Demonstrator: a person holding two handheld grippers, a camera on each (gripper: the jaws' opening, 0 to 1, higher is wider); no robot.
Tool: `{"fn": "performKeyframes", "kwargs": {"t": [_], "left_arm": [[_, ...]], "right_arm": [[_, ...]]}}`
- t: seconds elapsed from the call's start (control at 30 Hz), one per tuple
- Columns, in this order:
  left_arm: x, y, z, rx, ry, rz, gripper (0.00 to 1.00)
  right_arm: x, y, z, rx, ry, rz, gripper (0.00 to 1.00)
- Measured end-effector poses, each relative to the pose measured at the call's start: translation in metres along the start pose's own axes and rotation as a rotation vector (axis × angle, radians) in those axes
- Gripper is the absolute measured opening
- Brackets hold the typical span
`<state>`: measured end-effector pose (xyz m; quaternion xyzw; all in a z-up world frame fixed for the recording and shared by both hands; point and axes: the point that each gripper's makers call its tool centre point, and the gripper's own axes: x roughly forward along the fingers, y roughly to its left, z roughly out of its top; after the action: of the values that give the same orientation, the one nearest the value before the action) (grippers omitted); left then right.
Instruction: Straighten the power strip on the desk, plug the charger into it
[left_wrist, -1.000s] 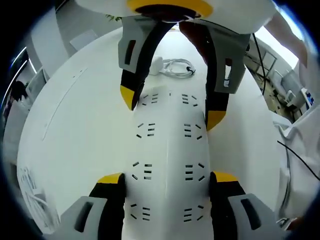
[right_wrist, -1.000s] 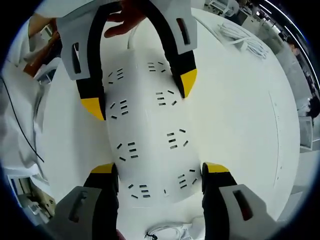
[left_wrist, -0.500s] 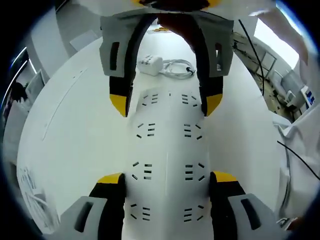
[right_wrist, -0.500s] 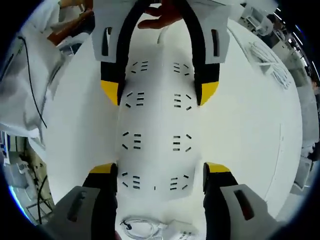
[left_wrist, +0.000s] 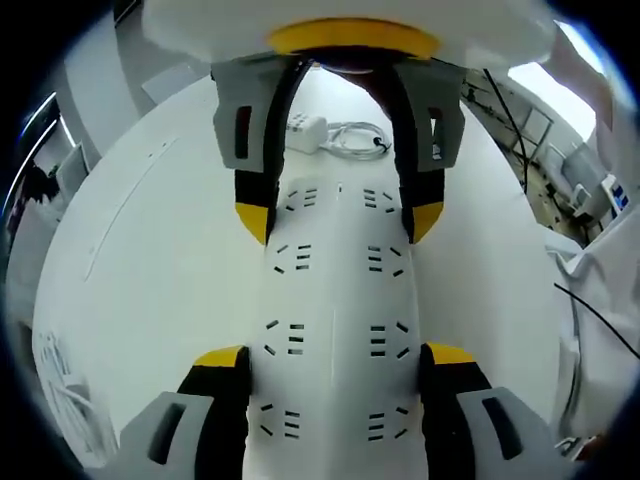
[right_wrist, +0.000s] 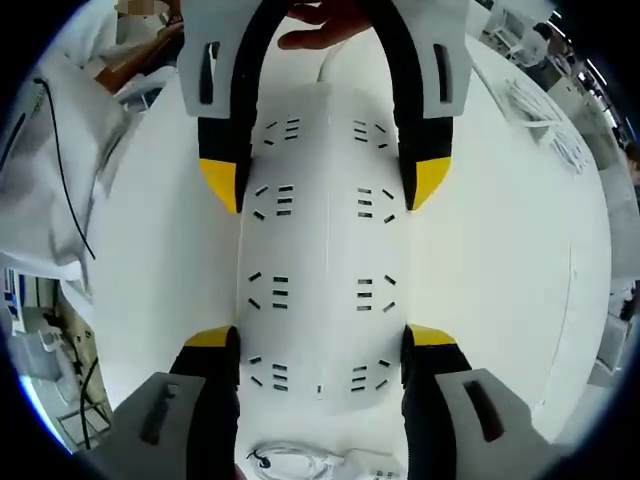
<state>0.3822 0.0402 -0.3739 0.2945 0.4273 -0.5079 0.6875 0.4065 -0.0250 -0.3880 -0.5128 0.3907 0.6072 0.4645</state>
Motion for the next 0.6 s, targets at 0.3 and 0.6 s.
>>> {"fn": "performKeyframes", "kwargs": {"t": [0.3, 0.6], "left_arm": [[-0.0020, 0.0013, -0.0069, 0.016, 0.050, -0.003, 0.70], [-0.0009, 0.0006, -0.0073, 0.028, 0.025, -0.010, 0.70]], "right_arm": [[-0.0019, 0.0028, 0.0033, 0.001, 0.010, -0.007, 0.64], [-0.0055, 0.0085, 0.0036, 0.024, 0.005, -0.015, 0.64]]}}
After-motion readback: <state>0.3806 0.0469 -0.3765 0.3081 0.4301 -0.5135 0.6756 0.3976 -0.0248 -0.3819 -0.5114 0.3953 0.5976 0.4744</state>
